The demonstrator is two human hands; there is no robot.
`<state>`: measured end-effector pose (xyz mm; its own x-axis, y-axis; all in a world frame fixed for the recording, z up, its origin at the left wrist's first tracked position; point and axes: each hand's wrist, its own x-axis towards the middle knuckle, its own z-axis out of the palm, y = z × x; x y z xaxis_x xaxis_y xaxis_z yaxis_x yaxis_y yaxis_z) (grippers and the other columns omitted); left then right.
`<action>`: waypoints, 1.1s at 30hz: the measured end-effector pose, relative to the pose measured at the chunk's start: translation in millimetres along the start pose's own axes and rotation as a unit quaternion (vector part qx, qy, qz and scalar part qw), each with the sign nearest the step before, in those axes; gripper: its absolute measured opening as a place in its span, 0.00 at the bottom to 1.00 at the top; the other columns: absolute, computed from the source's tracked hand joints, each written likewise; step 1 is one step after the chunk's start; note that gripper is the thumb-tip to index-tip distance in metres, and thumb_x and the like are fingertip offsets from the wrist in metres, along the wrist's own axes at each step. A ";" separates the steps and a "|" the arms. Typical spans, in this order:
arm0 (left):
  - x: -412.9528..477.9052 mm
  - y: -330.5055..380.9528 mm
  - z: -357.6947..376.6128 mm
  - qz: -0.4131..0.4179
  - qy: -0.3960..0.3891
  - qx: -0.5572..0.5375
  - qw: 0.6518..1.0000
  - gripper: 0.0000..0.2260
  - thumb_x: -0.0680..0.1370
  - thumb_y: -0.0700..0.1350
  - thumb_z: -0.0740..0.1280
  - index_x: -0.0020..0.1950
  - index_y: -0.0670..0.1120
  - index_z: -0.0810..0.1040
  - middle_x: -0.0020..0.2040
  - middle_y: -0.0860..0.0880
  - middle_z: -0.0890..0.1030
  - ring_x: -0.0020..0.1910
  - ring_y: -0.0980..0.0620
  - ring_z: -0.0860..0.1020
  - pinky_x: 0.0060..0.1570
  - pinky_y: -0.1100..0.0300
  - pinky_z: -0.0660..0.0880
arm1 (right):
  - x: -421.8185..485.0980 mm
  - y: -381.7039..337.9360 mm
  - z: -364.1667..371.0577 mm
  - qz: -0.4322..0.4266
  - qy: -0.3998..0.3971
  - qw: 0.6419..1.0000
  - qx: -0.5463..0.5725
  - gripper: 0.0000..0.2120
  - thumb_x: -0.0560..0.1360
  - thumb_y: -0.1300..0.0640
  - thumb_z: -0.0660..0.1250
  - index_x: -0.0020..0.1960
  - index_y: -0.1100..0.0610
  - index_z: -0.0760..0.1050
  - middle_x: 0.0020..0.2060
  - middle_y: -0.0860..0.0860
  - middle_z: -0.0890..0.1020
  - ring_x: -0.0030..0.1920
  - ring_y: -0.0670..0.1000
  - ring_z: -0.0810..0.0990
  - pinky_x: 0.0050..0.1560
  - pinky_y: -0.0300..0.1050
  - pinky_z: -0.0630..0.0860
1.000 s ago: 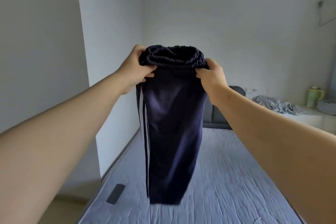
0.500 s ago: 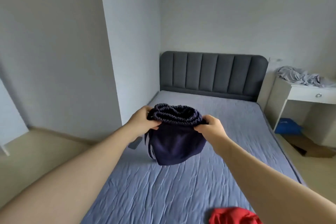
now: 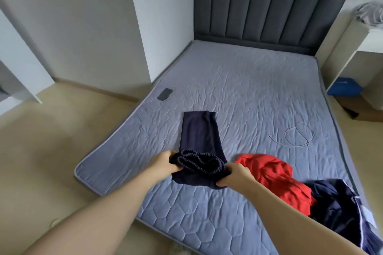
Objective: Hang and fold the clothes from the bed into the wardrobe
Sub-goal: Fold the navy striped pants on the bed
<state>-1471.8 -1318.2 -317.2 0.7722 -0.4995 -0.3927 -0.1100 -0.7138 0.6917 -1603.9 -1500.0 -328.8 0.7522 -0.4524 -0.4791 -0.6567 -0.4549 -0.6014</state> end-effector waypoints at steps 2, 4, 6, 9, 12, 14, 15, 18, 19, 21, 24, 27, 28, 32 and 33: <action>-4.5 -13.3 9.4 -0.002 -0.011 -0.008 1.000 0.13 0.74 0.43 0.70 0.56 0.47 0.74 0.56 0.48 0.78 0.56 0.50 0.75 0.56 0.58 0.71 | -3.3 9.2 12.2 -0.022 0.000 1.000 0.004 0.11 0.63 0.52 0.75 0.42 0.51 0.75 0.40 0.51 0.78 0.44 0.50 0.74 0.44 0.42 0.70; -6.5 -21.3 13.7 0.013 -0.025 -0.034 0.999 0.11 0.74 0.40 0.69 0.54 0.47 0.72 0.53 0.48 0.77 0.54 0.52 0.74 0.54 0.60 0.70 | -8.3 13.4 18.4 -0.041 -0.014 0.998 0.037 0.12 0.65 0.55 0.75 0.44 0.57 0.76 0.37 0.51 0.75 0.40 0.49 0.72 0.41 0.42 0.69; -6.0 -32.3 22.5 0.015 -0.059 -0.040 0.997 0.10 0.74 0.38 0.68 0.51 0.47 0.71 0.49 0.50 0.77 0.51 0.53 0.74 0.50 0.64 0.72 | -11.0 24.4 29.0 -0.027 -0.036 0.998 0.048 0.14 0.66 0.58 0.73 0.49 0.61 0.76 0.38 0.51 0.75 0.40 0.48 0.71 0.40 0.41 0.69; -7.9 -45.5 35.4 0.016 -0.088 -0.024 0.996 0.11 0.74 0.38 0.69 0.45 0.53 0.70 0.44 0.55 0.76 0.47 0.56 0.74 0.44 0.70 0.70 | -15.3 44.2 44.5 -0.011 -0.060 0.997 0.036 0.15 0.66 0.59 0.72 0.50 0.63 0.75 0.39 0.52 0.75 0.41 0.49 0.71 0.43 0.43 0.69; -9.3 -57.6 50.2 0.007 -0.098 -0.004 0.995 0.12 0.73 0.40 0.70 0.43 0.55 0.70 0.42 0.57 0.77 0.45 0.56 0.74 0.48 0.63 0.71 | -19.2 58.7 56.7 0.012 -0.069 0.997 0.010 0.11 0.66 0.58 0.71 0.46 0.59 0.74 0.35 0.49 0.74 0.37 0.48 0.70 0.37 0.40 0.67; -11.9 -65.9 59.5 -0.006 -0.108 -0.008 0.994 0.12 0.72 0.40 0.70 0.42 0.54 0.70 0.41 0.56 0.77 0.44 0.55 0.74 0.52 0.58 0.72 | -21.4 65.5 62.9 0.018 -0.065 0.998 -0.005 0.10 0.65 0.58 0.71 0.44 0.57 0.72 0.33 0.48 0.73 0.36 0.49 0.70 0.33 0.40 0.65; -14.0 -69.1 62.6 -0.010 -0.112 -0.011 0.994 0.12 0.72 0.39 0.71 0.42 0.54 0.70 0.40 0.55 0.76 0.44 0.54 0.74 0.54 0.56 0.72 | -22.8 67.9 64.9 0.016 -0.064 0.998 -0.012 0.11 0.65 0.58 0.71 0.43 0.56 0.71 0.34 0.48 0.73 0.37 0.49 0.71 0.33 0.40 0.65; -20.8 -86.9 73.7 -0.014 -0.128 -0.007 0.992 0.12 0.72 0.39 0.71 0.42 0.53 0.71 0.42 0.53 0.77 0.46 0.52 0.75 0.56 0.54 0.72 | -28.0 78.3 77.8 0.014 -0.079 0.996 -0.038 0.13 0.66 0.59 0.72 0.45 0.54 0.69 0.37 0.49 0.75 0.40 0.51 0.72 0.38 0.42 0.66; -25.0 -93.7 76.9 -0.019 -0.137 0.000 0.990 0.11 0.72 0.40 0.71 0.42 0.54 0.71 0.43 0.52 0.78 0.47 0.52 0.76 0.56 0.54 0.72 | -30.5 82.6 83.6 0.011 -0.092 0.995 -0.045 0.14 0.65 0.60 0.71 0.45 0.52 0.69 0.39 0.49 0.75 0.42 0.51 0.73 0.40 0.43 0.67; -33.6 -107.3 83.1 -0.028 -0.151 0.011 0.988 0.11 0.71 0.40 0.71 0.42 0.55 0.71 0.45 0.51 0.79 0.48 0.51 0.76 0.56 0.54 0.72 | -36.5 90.4 96.4 0.006 -0.116 0.991 -0.060 0.15 0.65 0.61 0.70 0.41 0.47 0.67 0.40 0.49 0.76 0.44 0.52 0.73 0.44 0.44 0.71; -47.2 -126.1 91.2 -0.043 -0.154 0.019 0.987 0.12 0.71 0.40 0.70 0.42 0.55 0.72 0.45 0.51 0.80 0.48 0.51 0.77 0.56 0.54 0.73 | -48.4 100.0 115.6 0.004 -0.137 0.988 -0.068 0.14 0.65 0.60 0.70 0.40 0.45 0.69 0.41 0.48 0.76 0.49 0.53 0.75 0.48 0.45 0.73; -63.0 -141.4 96.6 -0.056 -0.162 0.025 0.985 0.11 0.71 0.40 0.70 0.42 0.55 0.72 0.46 0.50 0.80 0.47 0.51 0.76 0.56 0.54 0.73 | -63.6 104.7 132.0 0.013 -0.156 0.985 -0.075 0.13 0.65 0.60 0.71 0.47 0.52 0.74 0.42 0.48 0.77 0.51 0.53 0.76 0.48 0.44 0.72; -65.7 -144.1 97.4 -0.060 -0.169 0.023 0.983 0.11 0.71 0.40 0.71 0.42 0.55 0.72 0.45 0.51 0.79 0.47 0.52 0.76 0.55 0.55 0.73 | -66.2 105.4 134.6 0.016 -0.160 0.984 -0.073 0.12 0.65 0.60 0.71 0.46 0.52 0.73 0.41 0.48 0.76 0.49 0.53 0.76 0.45 0.43 0.71; -87.8 -153.9 97.8 -0.075 -0.196 0.016 0.978 0.11 0.71 0.40 0.72 0.43 0.52 0.72 0.44 0.51 0.78 0.45 0.53 0.75 0.52 0.58 0.72 | -86.6 106.5 147.5 0.026 -0.185 0.981 -0.058 0.11 0.63 0.62 0.71 0.44 0.58 0.74 0.37 0.50 0.74 0.40 0.49 0.71 0.38 0.41 0.67; -92.9 -156.3 97.7 -0.074 -0.204 0.015 0.976 0.11 0.71 0.39 0.72 0.42 0.51 0.72 0.42 0.51 0.77 0.43 0.53 0.74 0.49 0.59 0.72 | -91.7 107.4 150.1 0.028 -0.197 0.979 -0.049 0.11 0.63 0.62 0.71 0.43 0.57 0.73 0.37 0.50 0.74 0.39 0.49 0.71 0.37 0.41 0.67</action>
<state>-1587.4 -1208.2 -448.1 0.4679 -0.5390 -0.7004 -0.0388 -0.8043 0.5930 -1735.3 -1392.2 -445.5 0.6639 -0.1561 -0.7314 -0.6857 -0.5173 -0.5120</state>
